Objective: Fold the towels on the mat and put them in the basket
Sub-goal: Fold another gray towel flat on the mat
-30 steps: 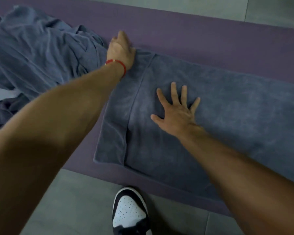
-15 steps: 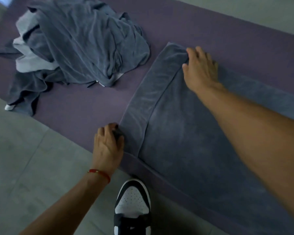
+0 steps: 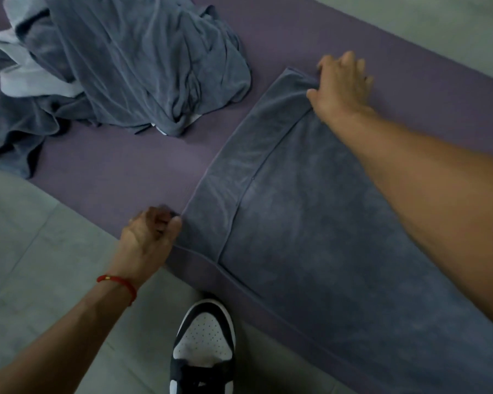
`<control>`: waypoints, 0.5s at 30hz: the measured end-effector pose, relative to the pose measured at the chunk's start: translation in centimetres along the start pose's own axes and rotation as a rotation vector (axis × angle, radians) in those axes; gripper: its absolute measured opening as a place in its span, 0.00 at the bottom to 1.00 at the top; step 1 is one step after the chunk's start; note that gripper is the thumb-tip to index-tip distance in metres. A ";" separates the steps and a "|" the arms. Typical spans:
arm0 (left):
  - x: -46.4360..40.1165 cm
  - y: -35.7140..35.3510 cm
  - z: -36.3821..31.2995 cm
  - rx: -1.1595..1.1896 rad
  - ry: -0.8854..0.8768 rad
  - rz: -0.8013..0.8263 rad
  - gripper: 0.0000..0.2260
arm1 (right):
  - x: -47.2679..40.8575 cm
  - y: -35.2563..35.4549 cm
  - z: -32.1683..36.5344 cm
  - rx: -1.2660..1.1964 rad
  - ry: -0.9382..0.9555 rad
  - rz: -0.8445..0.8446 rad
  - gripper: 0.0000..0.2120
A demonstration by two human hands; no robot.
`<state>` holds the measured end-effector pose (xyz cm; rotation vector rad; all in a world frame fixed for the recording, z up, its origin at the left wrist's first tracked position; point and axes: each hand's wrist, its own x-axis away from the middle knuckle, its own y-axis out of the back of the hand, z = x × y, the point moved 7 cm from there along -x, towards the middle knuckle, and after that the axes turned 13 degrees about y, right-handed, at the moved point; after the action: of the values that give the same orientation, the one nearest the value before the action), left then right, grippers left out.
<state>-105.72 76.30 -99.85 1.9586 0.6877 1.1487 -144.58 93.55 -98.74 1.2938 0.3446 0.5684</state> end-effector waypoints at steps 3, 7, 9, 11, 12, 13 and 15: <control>0.0 -1.1 -0.7 -0.152 -0.059 0.045 0.10 | 3.1 0.1 4.7 0.113 0.224 -0.142 0.17; -0.1 -0.6 0.0 -0.179 0.026 0.011 0.10 | 6.2 -4.5 7.0 0.090 0.388 0.049 0.24; -0.3 -0.4 0.5 -0.187 0.076 0.025 0.09 | 6.6 -5.7 6.1 0.061 0.364 0.121 0.26; -0.2 -0.3 -0.1 -0.177 0.085 0.067 0.08 | 6.3 -5.7 5.9 0.021 0.334 0.181 0.27; 0.0 0.0 -0.6 -0.165 0.087 0.078 0.07 | 6.2 -5.4 6.4 0.012 0.328 0.216 0.28; 0.4 0.6 -1.4 -0.143 0.086 0.075 0.06 | 6.3 -5.0 7.0 0.013 0.324 0.231 0.28; 1.5 2.2 -3.5 -0.055 0.035 0.051 0.06 | 7.0 -3.3 8.4 -0.006 0.288 0.147 0.24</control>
<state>-107.97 77.31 -96.24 1.9241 0.6211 1.2222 -133.62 90.33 -99.35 1.2392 0.4870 0.8834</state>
